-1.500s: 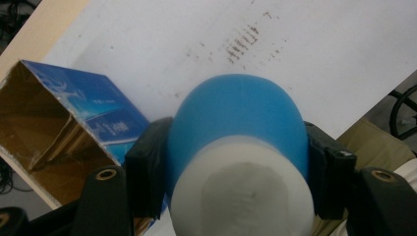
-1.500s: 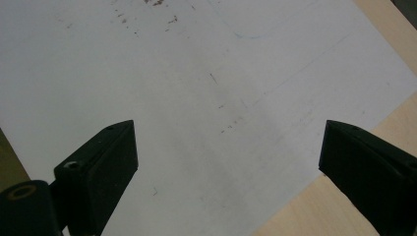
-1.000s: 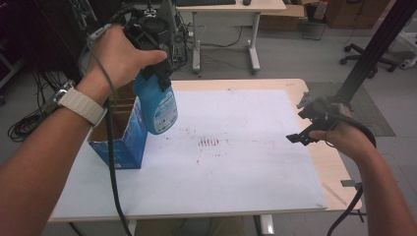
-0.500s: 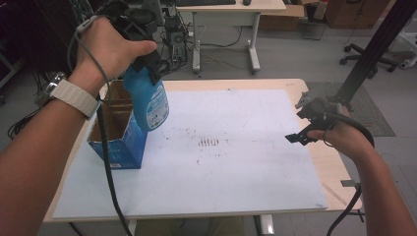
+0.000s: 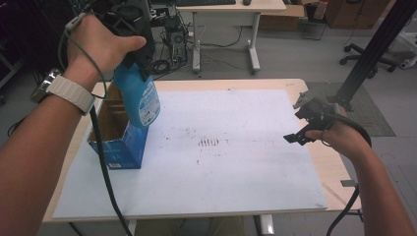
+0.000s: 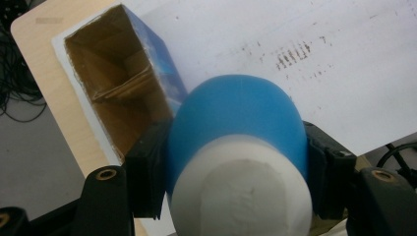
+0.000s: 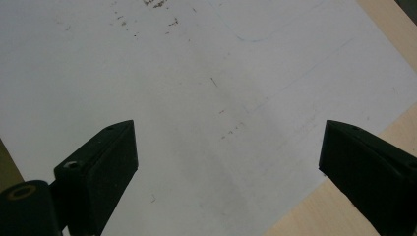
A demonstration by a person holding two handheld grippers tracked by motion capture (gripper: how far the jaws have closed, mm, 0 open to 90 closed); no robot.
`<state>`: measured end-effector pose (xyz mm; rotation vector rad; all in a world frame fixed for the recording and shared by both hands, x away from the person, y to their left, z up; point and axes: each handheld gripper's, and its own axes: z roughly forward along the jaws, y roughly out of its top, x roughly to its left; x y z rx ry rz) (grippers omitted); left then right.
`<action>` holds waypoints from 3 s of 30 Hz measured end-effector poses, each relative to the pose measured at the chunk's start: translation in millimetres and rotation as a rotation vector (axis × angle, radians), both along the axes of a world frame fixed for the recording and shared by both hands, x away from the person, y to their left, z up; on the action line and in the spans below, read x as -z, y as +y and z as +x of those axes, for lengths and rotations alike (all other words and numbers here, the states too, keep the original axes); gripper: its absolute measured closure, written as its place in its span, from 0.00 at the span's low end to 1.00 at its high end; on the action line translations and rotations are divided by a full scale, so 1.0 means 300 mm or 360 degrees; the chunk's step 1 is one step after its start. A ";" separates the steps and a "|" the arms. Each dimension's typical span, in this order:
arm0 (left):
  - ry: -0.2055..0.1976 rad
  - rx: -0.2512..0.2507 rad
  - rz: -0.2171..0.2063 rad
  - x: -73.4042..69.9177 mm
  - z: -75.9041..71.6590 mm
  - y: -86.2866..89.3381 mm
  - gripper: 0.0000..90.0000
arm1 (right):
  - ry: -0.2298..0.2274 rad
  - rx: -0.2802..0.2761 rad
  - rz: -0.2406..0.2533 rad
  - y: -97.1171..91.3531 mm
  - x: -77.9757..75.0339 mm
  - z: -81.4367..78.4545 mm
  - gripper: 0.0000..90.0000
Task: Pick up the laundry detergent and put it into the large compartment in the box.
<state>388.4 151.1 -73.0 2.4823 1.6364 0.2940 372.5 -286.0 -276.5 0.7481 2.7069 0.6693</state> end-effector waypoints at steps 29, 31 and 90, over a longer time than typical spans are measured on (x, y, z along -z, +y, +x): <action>-0.0072 -0.0285 -0.0017 -0.005 0.036 0.196 0.42 | 0.0021 0.0003 -0.0007 0.006 0.007 0.013 0.09; -0.0064 -0.0290 -0.0010 -0.002 0.038 0.205 0.42 | 0.0020 0.0004 -0.0011 0.008 0.006 0.013 0.09; -0.0029 -0.0318 0.0038 0.412 0.109 0.337 0.42 | 0.0045 0.0035 -0.0017 -0.013 0.034 0.009 0.09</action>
